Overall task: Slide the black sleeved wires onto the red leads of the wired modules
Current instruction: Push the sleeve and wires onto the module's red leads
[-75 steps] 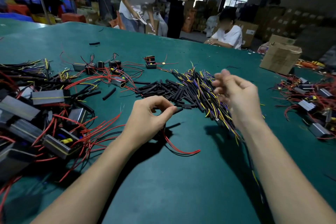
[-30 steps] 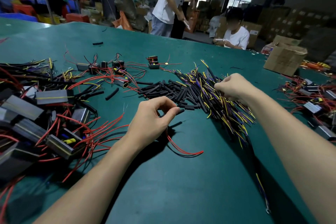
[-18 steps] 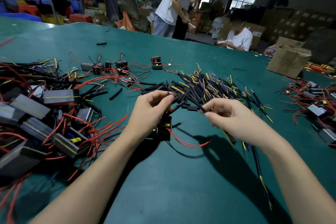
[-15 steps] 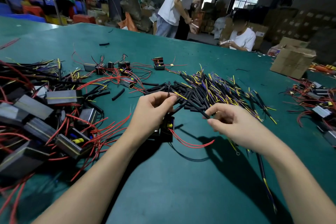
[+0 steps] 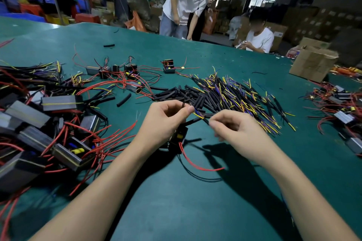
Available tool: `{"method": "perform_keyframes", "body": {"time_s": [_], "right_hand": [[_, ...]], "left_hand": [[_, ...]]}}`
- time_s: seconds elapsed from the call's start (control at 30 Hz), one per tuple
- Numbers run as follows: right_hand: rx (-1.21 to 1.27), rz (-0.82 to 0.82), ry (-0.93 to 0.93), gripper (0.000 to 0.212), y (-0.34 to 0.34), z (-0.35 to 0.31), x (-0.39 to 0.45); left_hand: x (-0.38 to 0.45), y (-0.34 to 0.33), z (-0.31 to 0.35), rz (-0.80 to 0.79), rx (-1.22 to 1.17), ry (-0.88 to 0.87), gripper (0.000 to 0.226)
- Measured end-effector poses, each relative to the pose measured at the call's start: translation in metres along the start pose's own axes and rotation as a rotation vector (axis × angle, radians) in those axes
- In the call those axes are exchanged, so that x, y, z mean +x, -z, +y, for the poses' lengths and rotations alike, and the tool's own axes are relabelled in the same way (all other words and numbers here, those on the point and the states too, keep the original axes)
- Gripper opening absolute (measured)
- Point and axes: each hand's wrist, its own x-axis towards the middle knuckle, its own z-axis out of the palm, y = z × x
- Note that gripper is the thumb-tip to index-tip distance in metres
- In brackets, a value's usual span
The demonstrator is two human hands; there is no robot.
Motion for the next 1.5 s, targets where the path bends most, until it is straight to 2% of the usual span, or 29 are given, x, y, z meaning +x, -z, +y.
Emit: {"method": "perform_keyframes", "body": {"time_s": [0.2, 0.43, 0.57, 0.77, 0.97, 1.1, 1.27, 1.4, 1.5], "right_hand": [[0.15, 0.185, -0.028, 0.018, -0.022, -0.008, 0.008], [0.11, 0.18, -0.002, 0.019, -0.025, -0.008, 0.006], [0.165, 0.338, -0.009, 0.018, -0.025, -0.007, 0.008], [0.08, 0.524, -0.01, 0.013, -0.038, -0.008, 0.009], [0.138, 0.452, 0.008, 0.015, -0.02, -0.011, 0.01], [0.203, 0.365, -0.04, 0.02, 0.006, -0.007, 0.003], [0.105, 0.186, -0.059, 0.018, 0.009, -0.003, 0.0], [0.089, 0.098, -0.062, 0.019, 0.012, -0.003, -0.002], [0.048, -0.06, -0.077, 0.015, 0.02, -0.002, -0.005]], "left_hand": [[-0.001, 0.0, 0.0, -0.041, 0.019, -0.05, 0.014], [-0.003, -0.002, 0.001, -0.026, 0.002, -0.099, 0.006], [-0.002, -0.002, -0.001, -0.051, 0.065, -0.085, 0.014], [-0.002, -0.005, -0.003, -0.12, 0.132, -0.07, 0.015], [-0.003, -0.003, -0.002, -0.061, 0.085, -0.076, 0.014], [0.0, -0.003, -0.005, -0.09, 0.068, -0.049, 0.008], [0.001, -0.008, -0.007, -0.064, 0.288, -0.149, 0.014], [0.0, -0.004, -0.006, -0.095, 0.366, -0.161, 0.013], [0.0, -0.001, -0.003, -0.132, 0.45, -0.171, 0.013]]}}
